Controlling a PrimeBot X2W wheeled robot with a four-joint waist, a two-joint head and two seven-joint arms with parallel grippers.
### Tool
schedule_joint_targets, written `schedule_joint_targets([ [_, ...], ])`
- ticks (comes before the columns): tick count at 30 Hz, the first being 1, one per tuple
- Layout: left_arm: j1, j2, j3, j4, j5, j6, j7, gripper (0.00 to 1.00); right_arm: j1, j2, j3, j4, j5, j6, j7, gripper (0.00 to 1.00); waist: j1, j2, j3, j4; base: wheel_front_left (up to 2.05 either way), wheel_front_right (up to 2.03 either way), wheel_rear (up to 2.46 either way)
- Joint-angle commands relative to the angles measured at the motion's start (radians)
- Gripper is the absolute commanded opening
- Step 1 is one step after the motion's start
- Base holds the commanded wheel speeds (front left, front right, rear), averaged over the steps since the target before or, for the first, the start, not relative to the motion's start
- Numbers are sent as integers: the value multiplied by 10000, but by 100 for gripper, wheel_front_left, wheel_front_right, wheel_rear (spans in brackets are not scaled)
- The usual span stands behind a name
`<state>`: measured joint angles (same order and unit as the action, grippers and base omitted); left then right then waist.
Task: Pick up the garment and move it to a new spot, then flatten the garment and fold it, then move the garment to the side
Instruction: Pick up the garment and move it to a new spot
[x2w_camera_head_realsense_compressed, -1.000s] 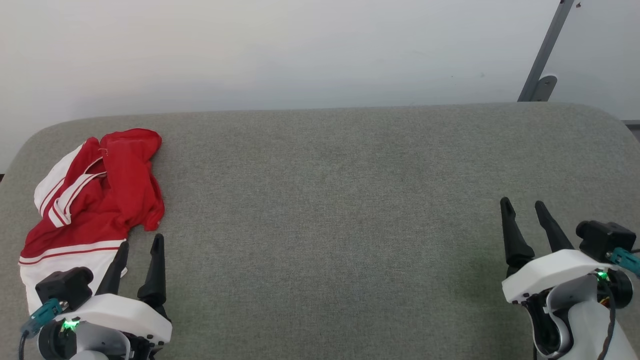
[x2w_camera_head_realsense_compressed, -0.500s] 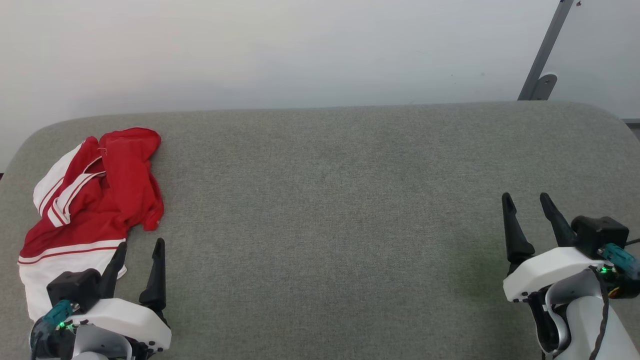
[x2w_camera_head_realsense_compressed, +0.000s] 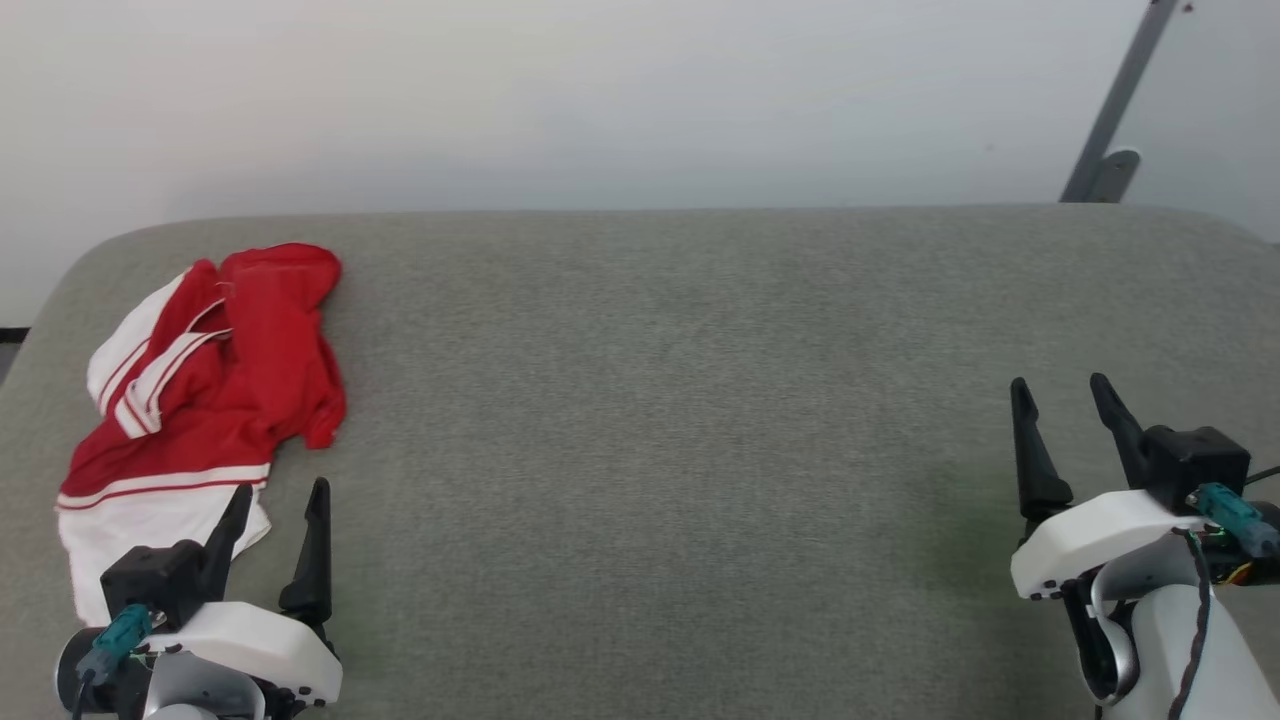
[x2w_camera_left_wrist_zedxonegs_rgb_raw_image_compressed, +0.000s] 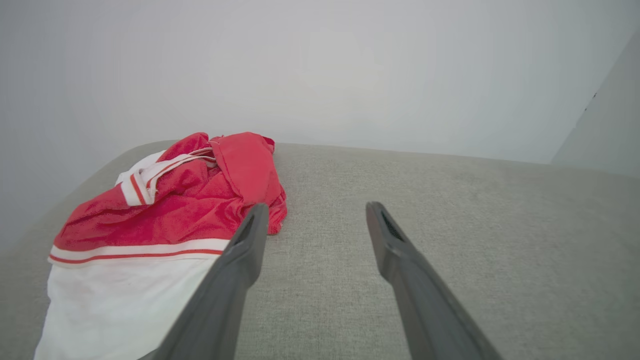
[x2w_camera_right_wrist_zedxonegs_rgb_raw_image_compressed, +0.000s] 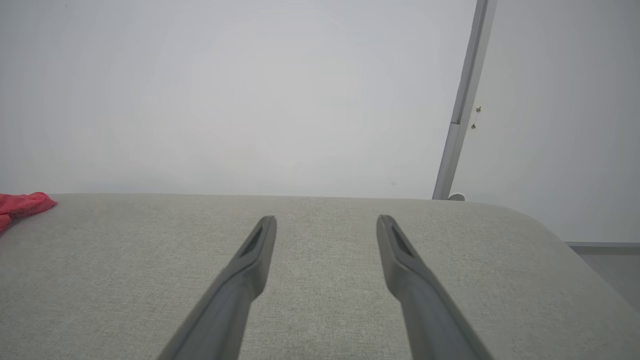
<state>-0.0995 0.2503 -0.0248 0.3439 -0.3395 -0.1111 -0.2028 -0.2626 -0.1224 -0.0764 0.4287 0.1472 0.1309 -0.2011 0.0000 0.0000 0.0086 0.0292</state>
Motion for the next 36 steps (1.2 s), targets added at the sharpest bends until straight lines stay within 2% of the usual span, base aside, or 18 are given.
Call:
schedule_joint_targets([
  [1,-179,-45,156,24,257,-40,-108,100,-124,66,19,5,-199,-3,-131,100,0,0,3,195,0,0,0],
  [10,-131,-309,666,188,805,-62,-271,100,76,302,594,68,-606,-3,-290,100,0,0,53,1423,0,0,0],
  [25,954,-1084,2104,43,1860,-17,-544,100,-452,710,2341,777,-1062,-4,-573,100,0,0,-140,3772,0,0,0],
  [31,1299,-1394,2623,-301,2251,-77,-647,100,-682,697,3265,1041,-864,-5,-657,100,0,0,-20,4251,0,0,0],
  [36,959,-1367,2544,-375,2319,-133,-646,100,-941,698,3374,1124,-907,-5,-656,100,0,0,389,4016,0,0,0],
])
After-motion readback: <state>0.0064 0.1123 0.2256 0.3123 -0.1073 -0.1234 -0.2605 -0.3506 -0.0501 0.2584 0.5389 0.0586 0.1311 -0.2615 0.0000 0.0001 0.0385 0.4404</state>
